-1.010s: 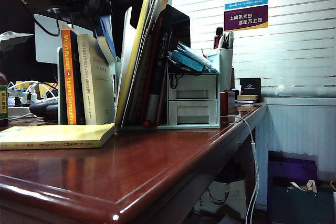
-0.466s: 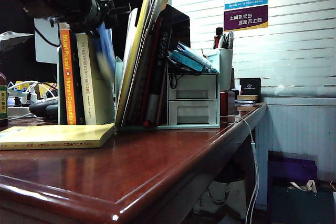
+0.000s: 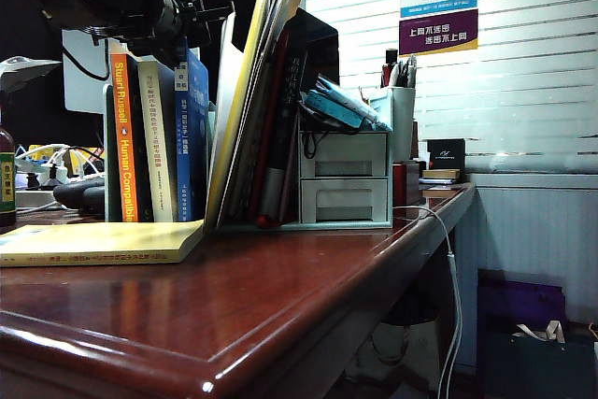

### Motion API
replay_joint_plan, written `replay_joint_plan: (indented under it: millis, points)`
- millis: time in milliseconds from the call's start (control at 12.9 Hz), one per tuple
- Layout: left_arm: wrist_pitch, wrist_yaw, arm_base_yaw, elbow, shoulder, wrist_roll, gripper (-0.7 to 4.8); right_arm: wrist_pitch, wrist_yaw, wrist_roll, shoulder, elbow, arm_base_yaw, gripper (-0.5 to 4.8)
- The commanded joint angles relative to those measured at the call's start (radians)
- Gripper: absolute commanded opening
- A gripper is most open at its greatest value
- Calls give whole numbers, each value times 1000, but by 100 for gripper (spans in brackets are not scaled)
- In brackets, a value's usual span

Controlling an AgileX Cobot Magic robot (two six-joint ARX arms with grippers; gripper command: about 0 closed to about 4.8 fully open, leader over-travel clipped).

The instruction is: Pick up the blue book and put it on the bookshelf.

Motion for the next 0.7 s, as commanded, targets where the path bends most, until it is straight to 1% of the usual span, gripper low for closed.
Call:
replay_joint_plan:
  millis: [78, 155, 311, 388, 466, 544, 621, 699]
  points:
    - [11, -7, 0, 3, -116, 56, 193, 14, -5, 2, -6, 6, 0, -1]
    - [-41, -6, -1, 3, -182, 55, 193, 15, -5, 2, -6, 6, 0, -1]
    - [-297, -2, -22, 3, -323, 40, 193, 16, -5, 2, -6, 6, 0, -1]
    - [-459, 3, -37, 3, -378, -3, 192, 22, -6, 2, -6, 6, 0, -1]
    - [-624, 24, -69, -38, -426, -111, 192, 47, -6, 3, -8, 6, 0, -1]
    - [-604, -25, -103, -133, -441, -141, 192, 60, -6, 6, -13, 6, 0, -1]
    - [-601, -58, -120, -190, -441, -163, 192, 58, -6, 6, -19, 6, 0, -1]
    - [-586, -56, -120, -233, -426, -199, 192, 59, -6, 6, -25, 6, 0, -1]
